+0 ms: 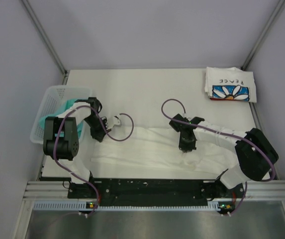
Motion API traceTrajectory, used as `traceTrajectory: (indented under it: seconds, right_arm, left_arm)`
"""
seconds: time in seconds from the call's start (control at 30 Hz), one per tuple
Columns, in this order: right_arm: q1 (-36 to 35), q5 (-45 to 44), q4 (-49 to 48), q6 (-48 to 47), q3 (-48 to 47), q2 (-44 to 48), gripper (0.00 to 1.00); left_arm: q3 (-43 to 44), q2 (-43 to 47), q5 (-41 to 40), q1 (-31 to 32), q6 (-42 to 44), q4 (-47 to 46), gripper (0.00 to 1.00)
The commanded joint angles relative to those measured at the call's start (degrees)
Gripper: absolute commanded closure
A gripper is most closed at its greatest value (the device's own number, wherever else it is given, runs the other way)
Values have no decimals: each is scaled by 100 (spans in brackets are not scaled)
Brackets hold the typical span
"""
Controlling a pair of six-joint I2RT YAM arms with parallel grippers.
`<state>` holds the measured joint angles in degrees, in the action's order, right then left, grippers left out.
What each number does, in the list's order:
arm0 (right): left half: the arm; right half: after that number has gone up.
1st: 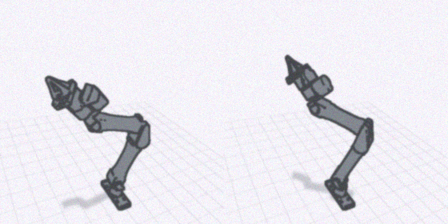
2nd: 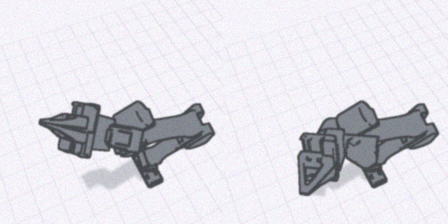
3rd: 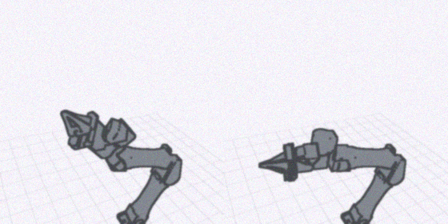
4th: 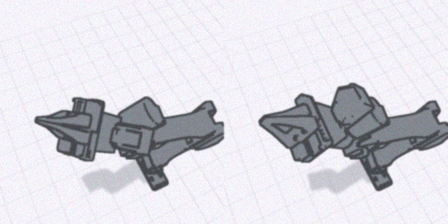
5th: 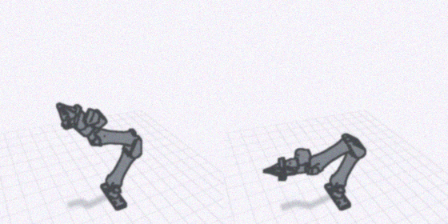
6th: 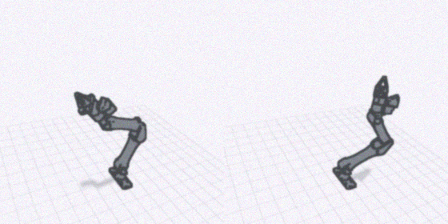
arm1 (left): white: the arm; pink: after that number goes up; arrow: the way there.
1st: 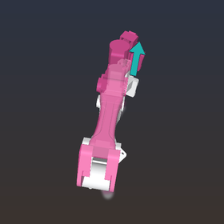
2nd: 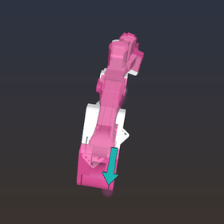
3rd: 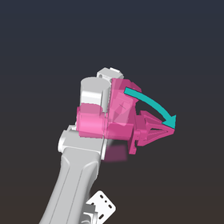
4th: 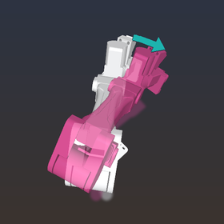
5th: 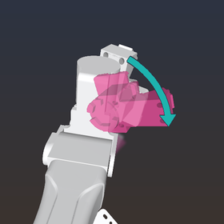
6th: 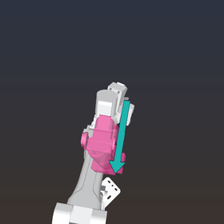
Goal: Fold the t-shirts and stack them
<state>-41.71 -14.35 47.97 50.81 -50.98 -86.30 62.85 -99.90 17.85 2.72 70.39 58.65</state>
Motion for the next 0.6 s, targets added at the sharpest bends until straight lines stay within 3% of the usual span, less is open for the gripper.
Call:
traceTrajectory:
  seconds: [0.0,0.17,0.33,0.43,0.57]
  right_arm:
    - [259,-226,169,280,237,552,100]
    - [1268,-428,441,903,1097,1921,100]
    - [2754,-252,914,2149,2231,4512,100]
    - [3072,-419,1731,3405,2584,5989,100]
    - [3064,-349,2471,4444,2498,5898,100]
  left_arm:
    - [166,-21,-44,-35,62,146,97]
    - [140,-30,-18,-35,62,155,100]
    - [61,75,-18,-35,133,146,100]
    - [8,137,-36,-35,194,146,100]
    - [17,111,-106,-44,203,120,100]
